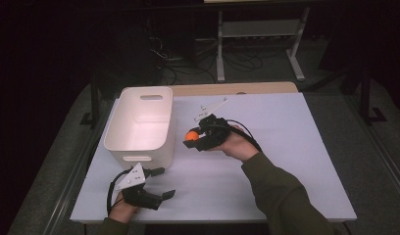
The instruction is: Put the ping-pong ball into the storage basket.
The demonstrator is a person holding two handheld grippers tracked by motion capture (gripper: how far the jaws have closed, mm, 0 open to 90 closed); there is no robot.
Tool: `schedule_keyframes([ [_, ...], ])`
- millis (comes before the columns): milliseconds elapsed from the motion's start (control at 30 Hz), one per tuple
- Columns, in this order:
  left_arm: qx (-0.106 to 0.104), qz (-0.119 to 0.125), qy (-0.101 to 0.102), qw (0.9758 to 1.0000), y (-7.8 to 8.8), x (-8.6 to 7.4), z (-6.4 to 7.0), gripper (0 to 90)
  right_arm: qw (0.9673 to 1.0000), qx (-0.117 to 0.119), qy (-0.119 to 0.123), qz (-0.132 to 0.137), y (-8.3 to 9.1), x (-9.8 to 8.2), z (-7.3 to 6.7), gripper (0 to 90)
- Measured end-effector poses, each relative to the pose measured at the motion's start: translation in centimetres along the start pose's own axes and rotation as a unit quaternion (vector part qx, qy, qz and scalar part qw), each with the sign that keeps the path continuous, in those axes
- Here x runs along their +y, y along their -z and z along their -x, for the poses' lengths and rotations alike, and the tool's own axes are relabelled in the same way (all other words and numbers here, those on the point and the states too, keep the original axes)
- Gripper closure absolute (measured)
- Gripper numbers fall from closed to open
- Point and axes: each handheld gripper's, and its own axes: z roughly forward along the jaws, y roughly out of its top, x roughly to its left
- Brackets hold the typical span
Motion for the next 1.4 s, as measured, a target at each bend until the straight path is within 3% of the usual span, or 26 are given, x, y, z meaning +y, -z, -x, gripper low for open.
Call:
schedule_keyframes([
  [800, 0.0, 0.001, 0.0, 1.0, 0.0, 0.0, 0.0, 14.0, 0.9998, 0.007, 0.006, 0.016, 1.3, 2.5, 0.1, 49.4],
  [1400, 0.0, 0.002, 0.0, 1.0, 0.0, 0.0, 0.0, 14.0, 0.9996, 0.013, 0.018, 0.015, 0.2, 5.1, -0.1, 49.4],
])
